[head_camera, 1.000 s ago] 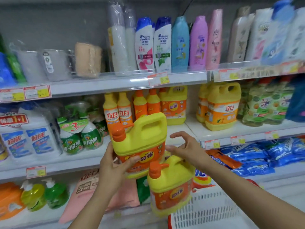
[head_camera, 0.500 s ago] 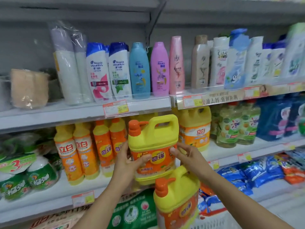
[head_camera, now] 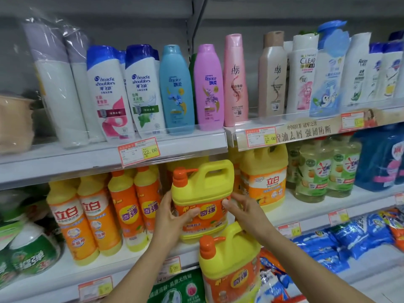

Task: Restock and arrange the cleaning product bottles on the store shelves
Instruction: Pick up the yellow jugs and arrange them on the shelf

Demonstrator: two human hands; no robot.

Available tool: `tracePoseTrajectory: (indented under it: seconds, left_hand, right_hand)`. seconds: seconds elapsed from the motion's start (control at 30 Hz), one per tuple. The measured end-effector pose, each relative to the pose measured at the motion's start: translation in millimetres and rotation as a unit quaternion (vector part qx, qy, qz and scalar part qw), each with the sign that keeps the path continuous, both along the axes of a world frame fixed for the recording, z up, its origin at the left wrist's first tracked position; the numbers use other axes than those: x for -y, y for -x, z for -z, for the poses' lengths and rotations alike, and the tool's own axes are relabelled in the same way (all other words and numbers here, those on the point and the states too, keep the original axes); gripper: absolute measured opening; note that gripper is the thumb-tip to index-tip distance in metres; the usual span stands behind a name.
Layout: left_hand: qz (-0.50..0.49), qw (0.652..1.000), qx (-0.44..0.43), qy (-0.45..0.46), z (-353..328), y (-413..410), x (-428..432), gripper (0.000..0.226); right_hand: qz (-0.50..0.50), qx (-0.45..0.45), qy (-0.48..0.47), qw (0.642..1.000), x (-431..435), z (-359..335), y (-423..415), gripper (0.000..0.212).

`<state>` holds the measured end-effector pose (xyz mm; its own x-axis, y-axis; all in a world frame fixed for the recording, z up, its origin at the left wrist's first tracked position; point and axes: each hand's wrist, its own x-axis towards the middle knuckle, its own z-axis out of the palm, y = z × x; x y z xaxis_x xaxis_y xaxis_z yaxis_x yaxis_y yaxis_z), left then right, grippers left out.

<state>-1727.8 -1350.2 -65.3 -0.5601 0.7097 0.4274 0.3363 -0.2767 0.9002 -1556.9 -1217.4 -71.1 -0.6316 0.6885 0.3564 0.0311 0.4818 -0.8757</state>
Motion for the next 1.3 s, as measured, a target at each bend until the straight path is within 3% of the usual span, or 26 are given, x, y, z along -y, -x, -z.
tracePoseTrajectory:
  seconds: [0.17,0.27,0.37,0.5,0.57,0.63,0.67,0.73,0.8,0.93,1.0,1.1,1.17,1.23,1.3]
  left_hand:
    - [-0.034,0.999,-0.015,0.034,6.6,11.5,-10.2,0.079]
    - [-0.121,0.982,-0.120,0.087,3.8,13.8,-12.0,0.087]
    - [-0.214,0.941,-0.232,0.124,0.1,9.7,-8.5,0.081]
    - [-0.241,0.927,-0.257,0.128,3.8,3.2,6.5,0.082]
    - [-0.208,0.946,-0.236,0.076,11.5,-2.0,23.6,0.067]
    - [-0.108,0.965,-0.226,0.078,22.7,-10.4,43.0,0.048]
    - [-0.038,0.969,-0.215,0.119,29.4,-16.8,51.3,0.049]
    - [0.084,0.959,-0.163,0.215,45.8,-31.7,60.7,0.075]
    - [0.109,0.955,-0.118,0.250,61.5,-46.5,61.3,0.100]
    - [0.086,0.973,-0.044,0.210,63.4,-62.2,63.8,0.088]
    - [0.075,0.983,-0.029,0.167,57.1,-63.5,71.4,0.087]
    - [0.030,0.992,-0.041,0.119,39.5,-64.7,85.4,0.078]
    - [0.005,0.994,-0.048,0.094,27.8,-63.0,91.9,0.073]
    - [-0.021,0.996,-0.056,0.064,17.7,-57.5,95.8,0.074]
    - [-0.044,0.996,-0.069,0.040,7.7,-53.2,95.5,0.080]
  right_hand:
    - [0.012,0.009,-0.001,1.000,-9.4,10.5,11.8,0.064]
    - [0.017,0.011,0.004,1.000,-11.1,10.7,13.9,0.069]
    - [0.023,0.015,0.007,1.000,-10.0,12.1,14.0,0.069]
    - [0.068,0.040,0.023,0.997,-2.4,10.4,8.1,0.065]
    - [0.117,0.049,0.037,0.991,1.6,9.1,3.1,0.053]
    - [0.140,0.049,0.043,0.988,5.8,7.3,-2.5,0.046]
    - [0.144,0.048,0.043,0.987,8.9,4.7,-4.7,0.045]
    - [0.147,0.034,0.041,0.988,14.2,-2.0,-7.6,0.040]
    - [0.145,0.012,0.046,0.988,23.1,-14.9,-11.9,0.036]
    - [0.114,-0.015,0.035,0.993,45.5,-44.2,-22.3,0.033]
    - [0.078,-0.012,0.033,0.996,54.1,-54.9,-29.2,0.040]
    - [-0.062,-0.032,-0.022,0.997,60.1,-71.8,-46.6,0.061]
    - [-0.136,-0.044,-0.061,0.988,57.5,-79.2,-61.9,0.085]
    - [-0.158,0.002,-0.077,0.984,53.3,-70.4,-71.4,0.111]
    - [-0.149,0.059,-0.058,0.985,55.2,-49.4,-69.7,0.114]
